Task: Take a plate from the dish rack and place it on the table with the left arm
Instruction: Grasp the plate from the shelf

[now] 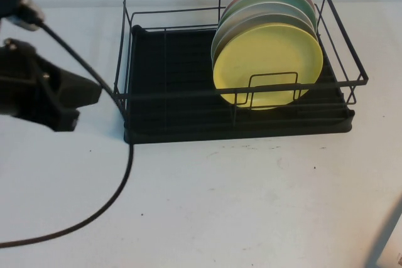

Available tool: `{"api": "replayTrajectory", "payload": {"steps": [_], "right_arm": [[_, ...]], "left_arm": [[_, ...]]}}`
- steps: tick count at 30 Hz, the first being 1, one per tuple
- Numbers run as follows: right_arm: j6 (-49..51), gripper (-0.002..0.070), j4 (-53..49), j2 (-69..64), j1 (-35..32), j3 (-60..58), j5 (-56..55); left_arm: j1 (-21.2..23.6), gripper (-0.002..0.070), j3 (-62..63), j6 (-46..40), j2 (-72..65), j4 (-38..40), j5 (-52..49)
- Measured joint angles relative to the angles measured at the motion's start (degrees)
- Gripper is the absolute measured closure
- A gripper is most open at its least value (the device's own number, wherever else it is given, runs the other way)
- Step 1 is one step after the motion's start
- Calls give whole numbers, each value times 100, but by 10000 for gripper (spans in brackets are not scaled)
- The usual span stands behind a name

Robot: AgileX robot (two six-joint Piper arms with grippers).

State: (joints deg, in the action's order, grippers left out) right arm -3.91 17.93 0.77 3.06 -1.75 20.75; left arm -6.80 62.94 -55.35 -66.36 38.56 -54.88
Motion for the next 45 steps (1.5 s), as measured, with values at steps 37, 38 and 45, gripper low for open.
{"api": "replayTrajectory", "payload": {"steps": [37,38,45], "right_arm": [[0,696,0,0,0,0,9],[0,696,0,0,0,0,9],[0,696,0,0,0,0,9]], "left_arm": [[-2760,291,2758,-2140,-4379,48,3577],[-2786,291,2758,-2163,-4406,61,3680],[-2832,319,2758,-2185,-4466,85,4012]]}}
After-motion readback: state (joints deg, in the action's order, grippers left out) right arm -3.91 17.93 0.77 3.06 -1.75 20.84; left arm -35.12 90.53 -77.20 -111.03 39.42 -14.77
